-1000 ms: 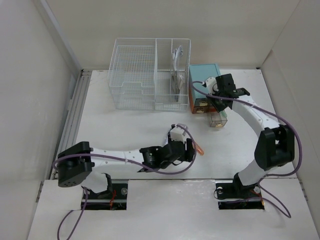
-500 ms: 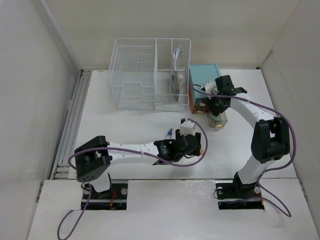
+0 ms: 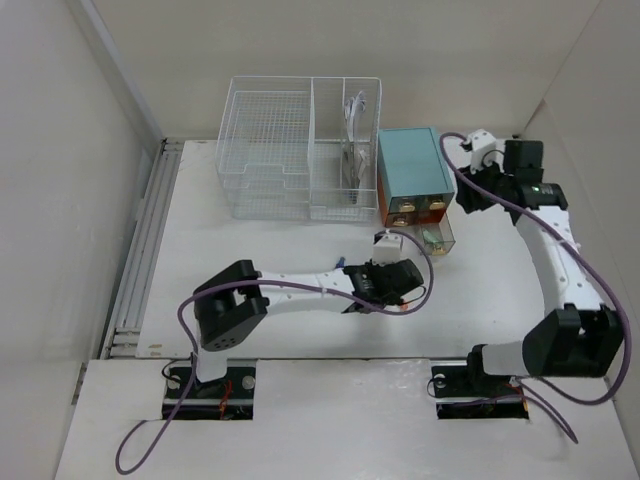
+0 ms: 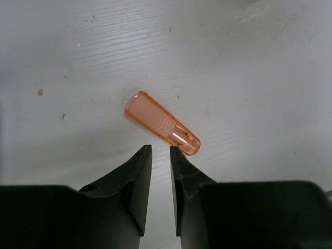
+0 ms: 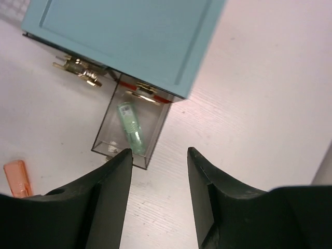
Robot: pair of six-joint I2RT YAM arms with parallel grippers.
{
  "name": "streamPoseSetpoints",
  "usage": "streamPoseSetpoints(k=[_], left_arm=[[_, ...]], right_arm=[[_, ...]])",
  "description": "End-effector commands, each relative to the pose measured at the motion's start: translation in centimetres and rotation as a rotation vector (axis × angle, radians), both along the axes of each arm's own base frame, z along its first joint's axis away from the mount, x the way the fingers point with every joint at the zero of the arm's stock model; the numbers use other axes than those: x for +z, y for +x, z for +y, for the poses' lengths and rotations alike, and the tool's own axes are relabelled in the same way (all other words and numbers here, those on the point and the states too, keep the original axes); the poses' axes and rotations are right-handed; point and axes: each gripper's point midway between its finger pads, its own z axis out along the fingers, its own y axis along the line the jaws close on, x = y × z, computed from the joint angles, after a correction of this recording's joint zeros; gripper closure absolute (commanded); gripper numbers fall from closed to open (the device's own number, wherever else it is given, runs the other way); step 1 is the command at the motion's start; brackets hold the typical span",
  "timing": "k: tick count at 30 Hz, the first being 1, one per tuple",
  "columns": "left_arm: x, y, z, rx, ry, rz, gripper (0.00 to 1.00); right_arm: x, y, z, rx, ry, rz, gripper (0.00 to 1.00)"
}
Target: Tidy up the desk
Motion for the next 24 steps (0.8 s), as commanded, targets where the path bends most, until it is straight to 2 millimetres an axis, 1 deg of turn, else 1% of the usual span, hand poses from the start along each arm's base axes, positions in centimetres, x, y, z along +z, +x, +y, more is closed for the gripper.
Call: streamPoseSetpoints(k=[1, 2, 3, 4, 5, 6, 7, 8, 9, 10, 11, 12, 13, 14, 15, 16, 17, 19, 20, 21, 22, 23, 24], left_arm=[[0.0, -0.1, -0.3, 0.115, 0.018, 0.083, 0.82], [-0.2, -0.1, -0.5, 0.137, 0.024, 0.099, 0.8], [-0.7, -0.2, -0.6, 0.196, 0.036, 0.136, 0.8], [-1.8, -0.4, 0.0, 0.22, 0.066, 0.155, 0.8], [-0.9, -0.1, -0.6, 0.257, 0.044, 0.158, 0.79], [-1.7, -0.1, -0.6, 0.285, 0.062, 0.173, 0.77], [-1.8, -0.3, -0.2, 0.323, 0.073, 0.192, 0.75], [-1.1, -0.2, -0.6, 0.341, 0.049, 0.197, 0.7], [-1.8, -0.3, -0.3, 0.365, 0.061, 0.207, 0.67], [-1.4, -0.3, -0.4, 0.38, 0.051, 0.212, 0.67], [-1.5, -0.3, 0.0, 0.42, 0.049, 0.217, 0.65], [-1.5, -0.3, 0.0, 0.431, 0.041, 0.22, 0.63], [-1.5, -0.3, -0.1, 0.44, 0.034, 0.223, 0.62], [-1.6, -0.4, 0.4, 0.458, 0.045, 0.23, 0.59], [-1.8, -0.3, 0.1, 0.471, 0.036, 0.233, 0.59], [-1.8, -0.3, 0.1, 0.482, 0.028, 0.236, 0.57], [-2.4, -0.3, 0.0, 0.485, 0.049, 0.238, 0.57], [-2.5, -0.3, -0.6, 0.481, 0.049, 0.251, 0.54], [-2.7, -0.1, -0.7, 0.486, 0.047, 0.263, 0.54], [-3.4, 0.0, -0.9, 0.488, 0.059, 0.265, 0.54], [-3.1, 0.1, -1.3, 0.487, 0.058, 0.264, 0.54], [-3.2, 0.2, -1.5, 0.487, 0.056, 0.264, 0.54], [-3.4, 0.2, -1.5, 0.488, 0.067, 0.265, 0.54]], right_arm=[[4.9, -0.8, 0.3, 0.005, 0.13, -0.136, 0.48], [5.8, -0.9, 0.0, 0.002, 0.134, -0.166, 0.48], [5.7, -1.5, 0.2, 0.005, 0.147, -0.173, 0.48], [5.8, -1.5, -0.1, 0.001, 0.152, -0.173, 0.48], [5.4, -1.8, 0.2, 0.012, 0.162, -0.166, 0.48], [5.7, -2.0, 0.1, 0.013, 0.167, -0.181, 0.48], [5.8, -2.0, -0.3, 0.007, 0.173, -0.183, 0.48], [5.3, -2.1, -0.1, 0.014, 0.181, -0.172, 0.48], [5.4, -2.1, -0.8, 0.002, 0.19, -0.174, 0.48], [5.5, -2.1, -1.0, 0.001, 0.197, -0.175, 0.48], [5.5, -2.2, -1.2, -0.002, 0.202, -0.177, 0.48], [5.4, -2.4, -1.1, 0.005, 0.216, -0.169, 0.48], [5.4, -2.4, -1.5, -0.005, 0.215, -0.17, 0.48], [5.1, -2.5, -1.3, 0.011, 0.22, -0.164, 0.48], [5.2, -2.5, -1.3, 0.016, 0.231, -0.165, 0.48], [5.1, -2.7, -1.6, 0.006, 0.232, -0.158, 0.48], [5.4, -2.9, -1.4, 0.014, 0.236, -0.168, 0.48], [5.8, -3.0, -1.6, 0.012, 0.238, -0.178, 0.48], [5.8, -3.0, -1.6, 0.012, 0.238, -0.179, 0.48], [5.9, -3.3, -1.4, 0.02, 0.244, -0.179, 0.48], [6.2, -3.4, -1.7, 0.017, 0.234, -0.192, 0.48], [6.2, -3.4, -1.7, 0.017, 0.234, -0.192, 0.48], [5.9, -3.6, -1.5, 0.025, 0.244, -0.183, 0.48]])
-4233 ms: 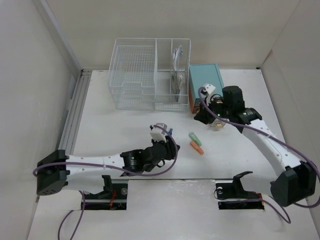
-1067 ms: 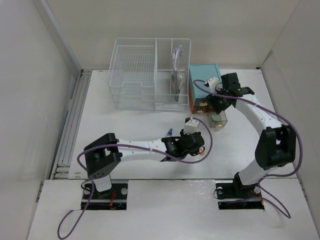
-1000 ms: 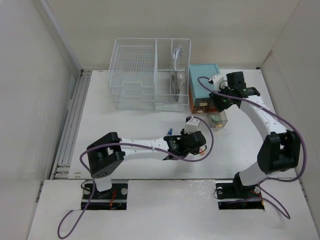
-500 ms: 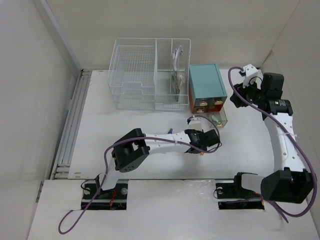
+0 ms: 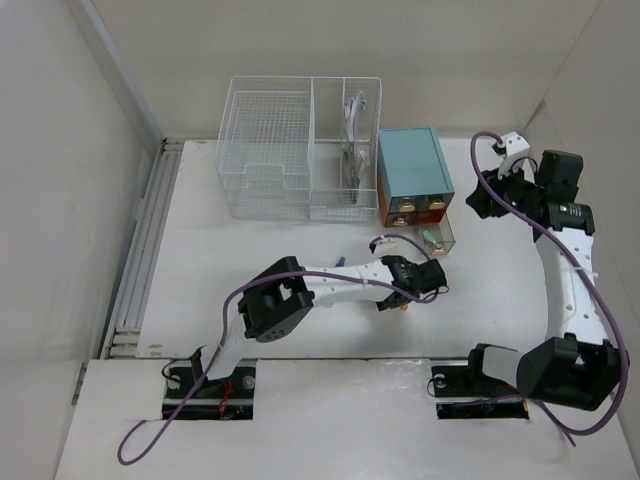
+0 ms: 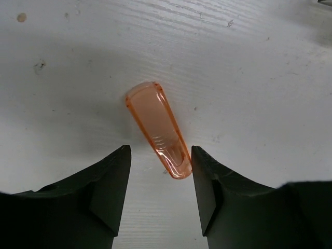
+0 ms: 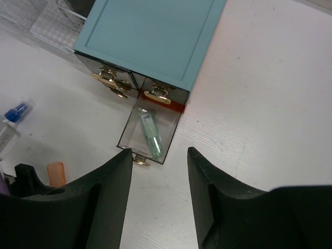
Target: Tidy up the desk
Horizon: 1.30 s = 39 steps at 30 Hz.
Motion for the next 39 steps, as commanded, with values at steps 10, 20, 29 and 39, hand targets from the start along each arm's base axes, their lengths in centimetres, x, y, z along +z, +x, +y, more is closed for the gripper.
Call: streamPoseSetpoints(k=[10, 20, 29, 39], left_arm=[[-0.5, 1.2, 0.6, 0.061, 0.025, 0.036, 0.53], [-3.1, 1.3, 1.9, -0.014, 0.095, 0.135, 0.75], [-3.8, 0.9, 1.4, -0.121, 0.123, 0.157, 1.0], [9.8, 7.5, -5.7, -0.254, -0.163, -0.237, 1.0]], right_arm=[[1.9, -1.4, -0.2, 0.047, 0.048, -0.066, 0.48], [2.5, -2.4, -0.2, 0.082, 0.065, -0.084, 0.48], [2.1, -2.6, -0.1, 0.099, 0.067, -0.081, 0.48], [1.0, -2.8, -0.8, 0.083, 0.071, -0.051, 0.48]])
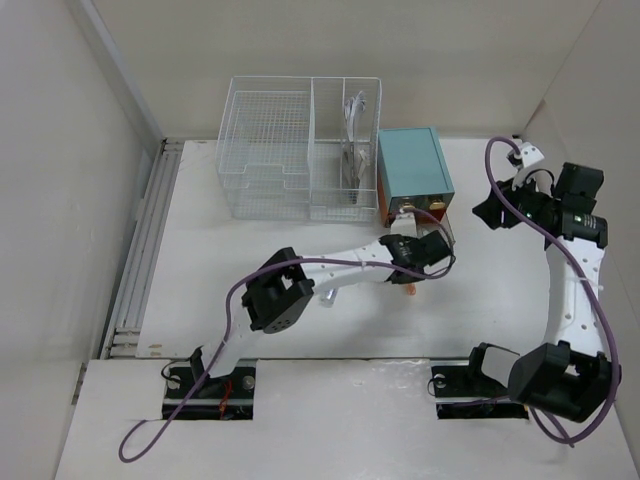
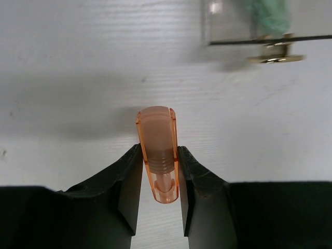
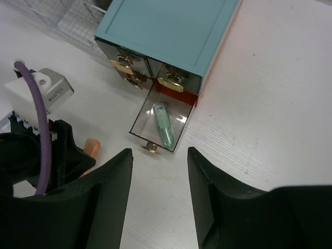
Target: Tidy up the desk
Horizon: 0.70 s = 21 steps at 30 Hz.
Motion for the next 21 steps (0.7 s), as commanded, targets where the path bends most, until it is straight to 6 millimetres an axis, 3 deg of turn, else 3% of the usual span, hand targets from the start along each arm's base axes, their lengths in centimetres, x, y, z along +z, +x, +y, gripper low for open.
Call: streamPoseSetpoints(k=[1, 10, 18, 21], left_arm=[[9.2, 3.5, -2.7, -0.061, -0.18, -0.201, 1.0], [13.0, 9.0, -3.6, -0.124, -0.269, -0.371, 1.0], [14.5, 12.1, -4.9, -0.2, -0.367, -0.449, 1.0], [14.0, 11.6, -6.2, -0.29, -0.421, -0.432, 1.0]], right_arm=[[0.7, -0.1, -0.1, 0.015, -0.004, -0.034, 0.48], [0.6, -0.2, -1.1, 0.002, 0.008, -0.043, 0.48], [0.4, -0.4, -1.6, -0.004, 0.011, -0.043, 0.48], [0.1, -0.3, -1.9, -0.014, 0.015, -0.034, 0.47]])
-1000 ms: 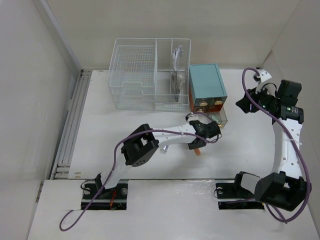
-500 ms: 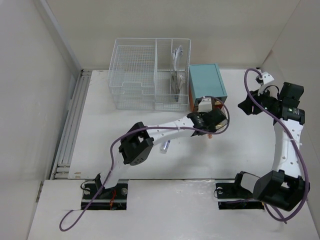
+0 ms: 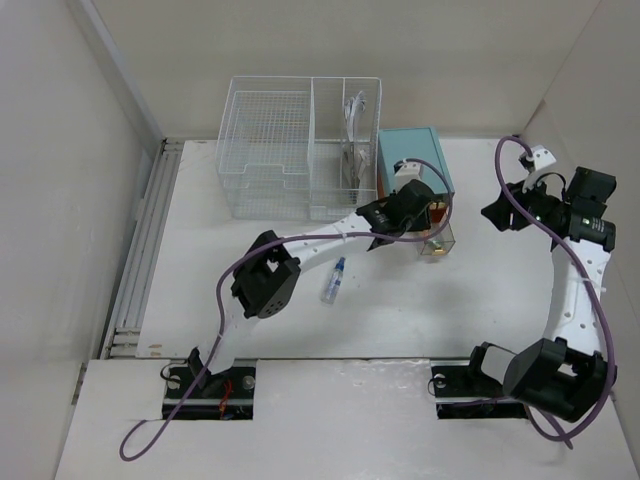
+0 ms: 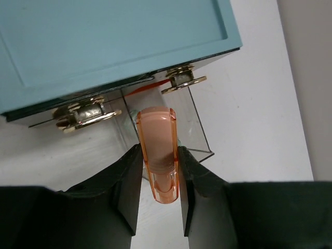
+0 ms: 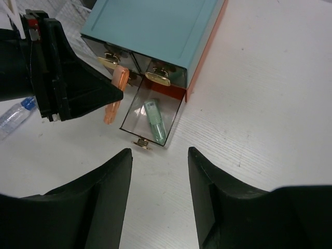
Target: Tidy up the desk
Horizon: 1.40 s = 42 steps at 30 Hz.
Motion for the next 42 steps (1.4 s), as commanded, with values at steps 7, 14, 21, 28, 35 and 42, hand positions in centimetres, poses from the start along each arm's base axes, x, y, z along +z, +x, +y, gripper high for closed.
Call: streamPoseSetpoints(k=[7, 14, 21, 28, 35, 42], left_arm=[[2.6, -0.5, -3.6, -0.239, -0.147, -0.07, 1.0], [1.0, -0.2, -4.3, -0.325, -0.196, -0.037, 1.0], [0.2, 0.9, -4.2, -0.315, -0.164, -0.051, 0.93], [-0.1, 1.8, -4.3, -0.321, -0.137, -0.065, 0.62], [2.6, 1.5, -3.8, -0.329, -0.149, -0.101, 0.53], [6.6, -0.6, -2.6, -0.322, -0.158, -0.167, 1.0]], right_arm=[[0.1, 0.2, 0.0, 0.026, 0.005, -0.019, 0.47], [0.1, 0.2, -0.2, 0.017, 0.005, -0.019, 0.47], [-0.2, 0.1, -0.4, 0.02, 0.012, -0.01, 0.47], [-0.3, 0.0, -0.2, 0.03, 0.014, -0.009, 0.47], [-0.3, 0.0, -0.2, 0.03, 0.014, -0.009, 0.47], [-1.0, -0.3, 0.1, 0.052, 0.023, 0.002, 1.0]])
